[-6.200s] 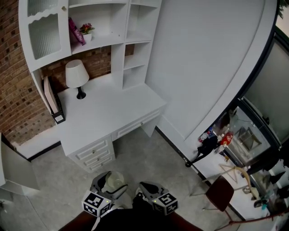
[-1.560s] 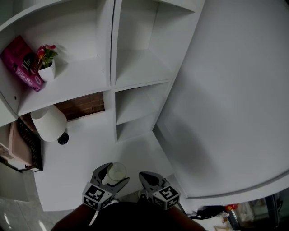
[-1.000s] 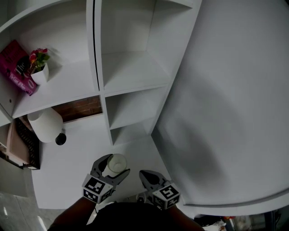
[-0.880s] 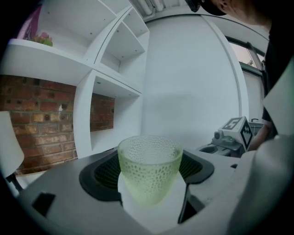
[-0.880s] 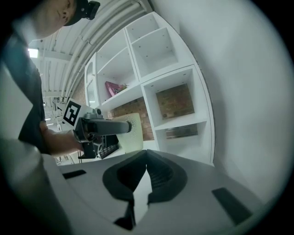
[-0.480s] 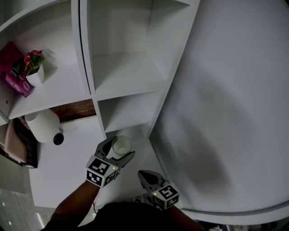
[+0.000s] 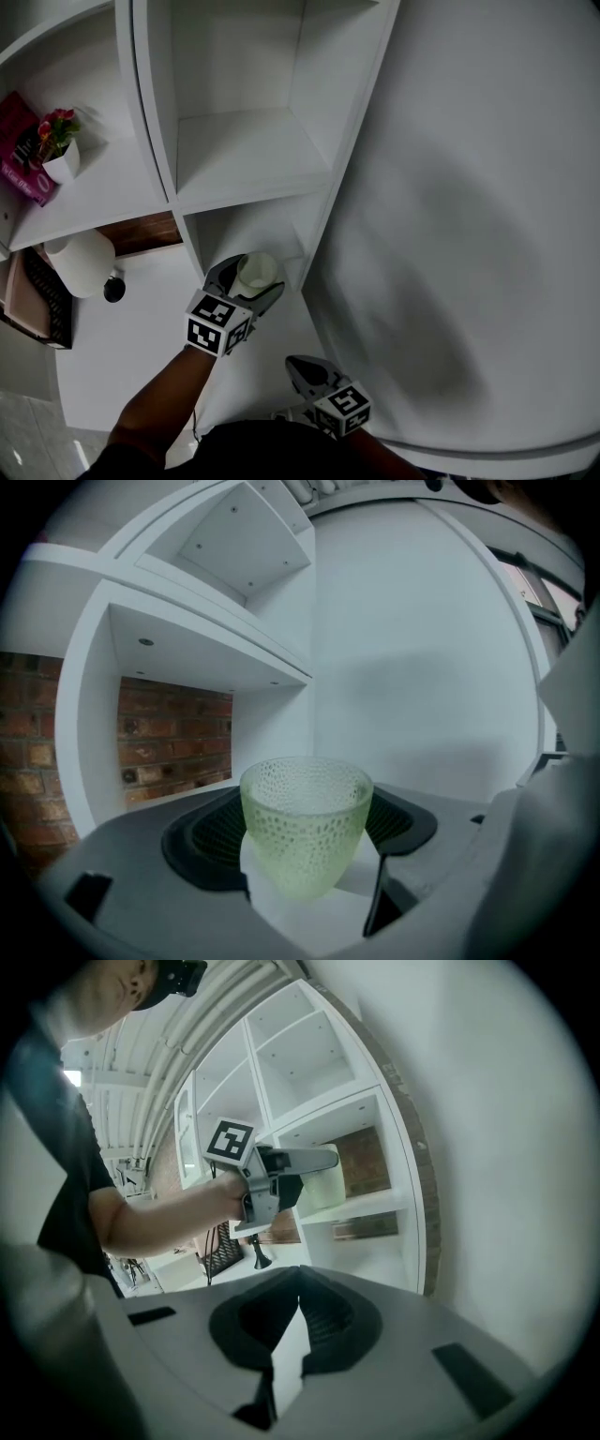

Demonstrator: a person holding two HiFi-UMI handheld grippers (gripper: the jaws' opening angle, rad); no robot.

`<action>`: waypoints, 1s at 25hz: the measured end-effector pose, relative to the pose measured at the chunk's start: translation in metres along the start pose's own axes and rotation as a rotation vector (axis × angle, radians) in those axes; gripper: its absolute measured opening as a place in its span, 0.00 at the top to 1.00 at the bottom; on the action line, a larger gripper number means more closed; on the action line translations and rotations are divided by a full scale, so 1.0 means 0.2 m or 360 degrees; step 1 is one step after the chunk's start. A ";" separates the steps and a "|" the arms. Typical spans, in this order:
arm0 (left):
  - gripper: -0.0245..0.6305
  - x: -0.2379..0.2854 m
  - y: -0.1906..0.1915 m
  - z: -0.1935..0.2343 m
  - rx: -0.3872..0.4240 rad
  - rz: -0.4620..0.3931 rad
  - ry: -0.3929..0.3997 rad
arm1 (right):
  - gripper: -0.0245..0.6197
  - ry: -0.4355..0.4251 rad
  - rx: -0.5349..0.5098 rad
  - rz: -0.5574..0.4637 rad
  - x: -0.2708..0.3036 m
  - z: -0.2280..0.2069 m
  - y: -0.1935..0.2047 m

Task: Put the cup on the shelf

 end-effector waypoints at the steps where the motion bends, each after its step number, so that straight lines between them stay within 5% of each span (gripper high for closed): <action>1: 0.38 0.04 -0.01 0.01 0.0000 -0.0001 -0.0005 | 0.95 0.0000 0.0000 0.0001 -0.01 -0.01 0.00; 25: 0.38 0.64 0.00 0.30 -0.0019 0.0121 -0.0082 | 0.95 0.0028 0.0107 0.0027 -0.03 -0.25 0.03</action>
Point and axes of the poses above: the fingertips, and each gripper's own axes: x forward along the fingers, z to its left, y out of its underside, the point moved 4 cm from there along -x, backward along the fingers, and after that the axes turned 2 degrees about -z, right-handed, at the moved point
